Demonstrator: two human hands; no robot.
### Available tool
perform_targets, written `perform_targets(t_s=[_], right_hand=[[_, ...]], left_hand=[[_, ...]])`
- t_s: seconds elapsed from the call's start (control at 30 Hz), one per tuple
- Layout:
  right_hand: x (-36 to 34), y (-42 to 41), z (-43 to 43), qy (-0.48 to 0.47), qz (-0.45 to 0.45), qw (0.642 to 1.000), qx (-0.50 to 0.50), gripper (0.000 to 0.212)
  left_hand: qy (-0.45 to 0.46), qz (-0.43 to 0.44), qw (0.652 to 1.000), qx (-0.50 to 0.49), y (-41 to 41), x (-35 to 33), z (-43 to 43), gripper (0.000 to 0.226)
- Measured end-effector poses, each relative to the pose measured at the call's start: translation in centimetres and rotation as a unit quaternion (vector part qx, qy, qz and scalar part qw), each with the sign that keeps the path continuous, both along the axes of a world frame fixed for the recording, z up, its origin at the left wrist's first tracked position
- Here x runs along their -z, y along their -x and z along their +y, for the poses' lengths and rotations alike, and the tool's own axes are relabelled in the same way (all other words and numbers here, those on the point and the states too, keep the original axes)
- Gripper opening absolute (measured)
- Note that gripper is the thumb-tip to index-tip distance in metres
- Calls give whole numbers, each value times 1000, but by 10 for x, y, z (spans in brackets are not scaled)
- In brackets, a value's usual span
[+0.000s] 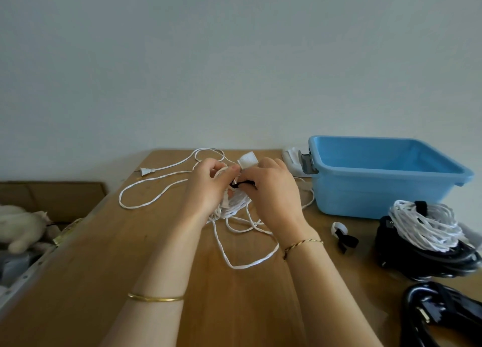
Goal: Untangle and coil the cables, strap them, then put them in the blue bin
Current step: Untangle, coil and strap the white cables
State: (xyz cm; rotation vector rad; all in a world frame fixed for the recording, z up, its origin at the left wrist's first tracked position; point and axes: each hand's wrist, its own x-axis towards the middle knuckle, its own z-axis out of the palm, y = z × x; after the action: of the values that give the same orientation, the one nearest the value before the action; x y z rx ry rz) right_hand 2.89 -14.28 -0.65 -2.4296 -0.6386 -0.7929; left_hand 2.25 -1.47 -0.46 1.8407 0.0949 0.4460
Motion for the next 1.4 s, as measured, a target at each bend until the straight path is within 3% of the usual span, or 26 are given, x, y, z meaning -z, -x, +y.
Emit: perform_targets(t_s=[0.1, 0.2, 0.43, 0.87, 1.4], right_hand=[[13, -2, 9, -37, -66, 997, 34, 7], [21, -5, 13, -49, -107, 991, 65, 17], [29, -7, 15, -70, -149, 984, 71, 17], [28, -8, 15, -97, -166, 977, 89, 14], [35, -9, 16, -122, -150, 976, 97, 6]], left_hand=[[13, -2, 1000, 17, 1, -1, -5, 20], [14, -1, 1000, 24, 0, 0, -5, 9], [22, -12, 1000, 10, 0, 1, -6, 6], [72, -26, 997, 19, 1, 1, -10, 5], [38, -72, 997, 3, 1, 0, -15, 10]])
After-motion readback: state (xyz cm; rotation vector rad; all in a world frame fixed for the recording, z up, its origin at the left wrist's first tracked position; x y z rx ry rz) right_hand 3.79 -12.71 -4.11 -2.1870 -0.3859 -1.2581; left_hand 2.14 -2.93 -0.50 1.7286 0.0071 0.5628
